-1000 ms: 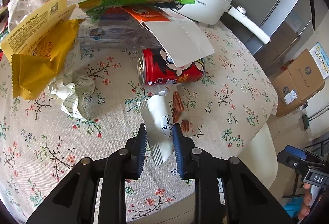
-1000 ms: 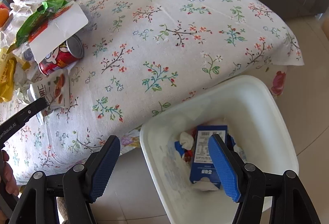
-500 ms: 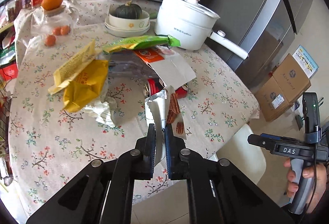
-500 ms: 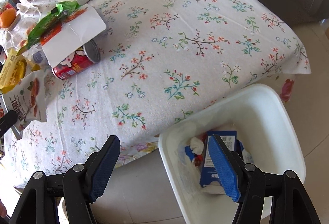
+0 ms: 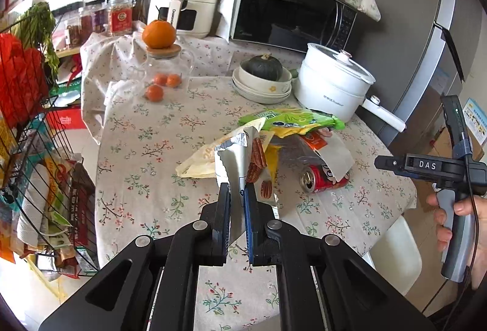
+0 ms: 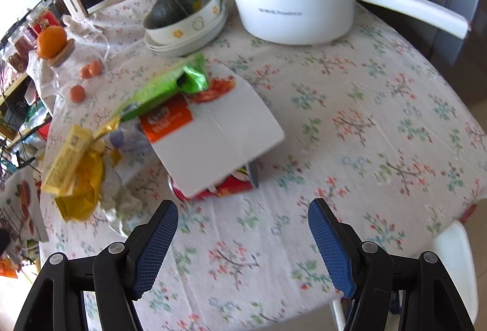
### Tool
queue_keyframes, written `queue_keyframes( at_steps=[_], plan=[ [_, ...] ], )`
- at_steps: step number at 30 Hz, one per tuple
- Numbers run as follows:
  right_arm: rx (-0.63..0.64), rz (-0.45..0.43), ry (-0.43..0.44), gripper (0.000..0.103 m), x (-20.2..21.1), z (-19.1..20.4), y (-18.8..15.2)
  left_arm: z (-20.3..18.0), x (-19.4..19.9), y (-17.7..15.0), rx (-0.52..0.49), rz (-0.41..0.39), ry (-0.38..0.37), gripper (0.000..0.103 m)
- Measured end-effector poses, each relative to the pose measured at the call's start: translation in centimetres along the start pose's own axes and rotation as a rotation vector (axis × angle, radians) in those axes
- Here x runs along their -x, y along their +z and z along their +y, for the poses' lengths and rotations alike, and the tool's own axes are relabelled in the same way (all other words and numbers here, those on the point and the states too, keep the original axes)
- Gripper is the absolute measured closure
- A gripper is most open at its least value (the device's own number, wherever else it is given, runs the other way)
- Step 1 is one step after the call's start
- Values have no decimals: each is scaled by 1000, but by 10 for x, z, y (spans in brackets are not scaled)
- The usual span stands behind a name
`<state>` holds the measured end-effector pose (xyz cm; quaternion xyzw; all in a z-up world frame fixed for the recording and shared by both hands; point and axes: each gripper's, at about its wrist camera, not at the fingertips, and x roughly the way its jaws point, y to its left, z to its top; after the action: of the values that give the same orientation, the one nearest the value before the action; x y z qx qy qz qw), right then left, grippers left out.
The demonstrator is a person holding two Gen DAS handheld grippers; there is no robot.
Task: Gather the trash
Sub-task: 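Hold the wrapper in the left gripper while the right gripper grasps the green chip bag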
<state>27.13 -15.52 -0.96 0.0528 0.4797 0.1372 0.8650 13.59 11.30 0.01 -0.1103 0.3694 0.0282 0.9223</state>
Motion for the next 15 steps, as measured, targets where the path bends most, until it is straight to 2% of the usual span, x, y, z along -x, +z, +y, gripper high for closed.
queue_keyframes(
  at_steps=[4,11,13,15],
  plan=[
    [5,-29,39,27,-19,31,24,22,6,9,16,-38,46,95],
    [-84,-39,65,28,-60,52,43,45,14,19,104,-48,7,95],
    [-125,-32,78,31,-70,50,45,44,15,21,116,-51,-2,95],
    [-168,-31,106,38,-76,48,46,43,13,23,124,-50,-12,95]
  ],
)
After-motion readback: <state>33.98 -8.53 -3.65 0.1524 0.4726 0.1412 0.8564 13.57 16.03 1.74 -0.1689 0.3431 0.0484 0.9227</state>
